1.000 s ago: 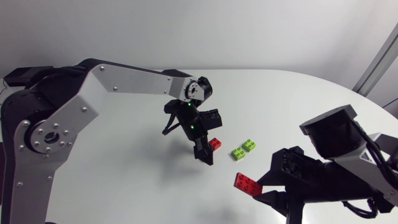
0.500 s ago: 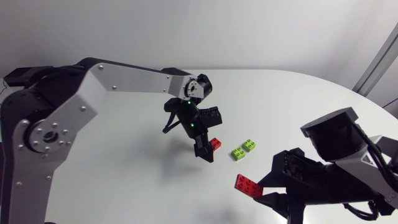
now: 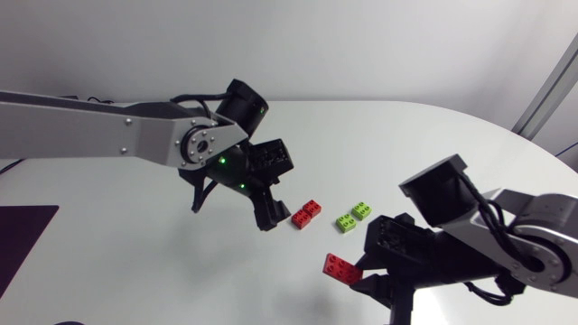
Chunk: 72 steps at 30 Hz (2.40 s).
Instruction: Separate the duplo bricks
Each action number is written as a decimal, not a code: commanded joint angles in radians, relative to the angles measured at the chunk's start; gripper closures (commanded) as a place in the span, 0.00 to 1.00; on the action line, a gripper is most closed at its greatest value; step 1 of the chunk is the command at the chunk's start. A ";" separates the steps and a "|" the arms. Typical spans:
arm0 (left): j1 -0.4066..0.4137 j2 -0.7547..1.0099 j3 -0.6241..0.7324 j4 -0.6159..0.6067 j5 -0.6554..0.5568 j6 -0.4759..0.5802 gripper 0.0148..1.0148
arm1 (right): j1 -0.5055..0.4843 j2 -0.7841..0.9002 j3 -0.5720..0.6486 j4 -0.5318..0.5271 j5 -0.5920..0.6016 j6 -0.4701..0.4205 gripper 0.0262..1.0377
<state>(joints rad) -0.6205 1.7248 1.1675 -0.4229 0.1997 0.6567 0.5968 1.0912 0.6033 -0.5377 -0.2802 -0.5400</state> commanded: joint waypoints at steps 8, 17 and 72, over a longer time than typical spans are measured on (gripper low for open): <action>0.105 -0.169 -0.169 0.026 -0.020 -0.014 0.04 | 0.113 0.345 0.174 0.097 0.055 0.048 0.64; 0.192 -0.266 -0.256 0.026 -0.019 0.003 0.04 | 0.139 0.561 0.296 0.120 0.075 0.026 0.64; 0.219 -0.821 -0.353 -0.073 -0.382 -0.118 0.04 | -0.086 -0.129 0.150 0.059 0.394 0.193 0.04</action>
<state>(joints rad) -0.4072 0.9310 0.8291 -0.4786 -0.1665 0.5724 0.5320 1.0111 0.7887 -0.4568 0.0952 -0.3779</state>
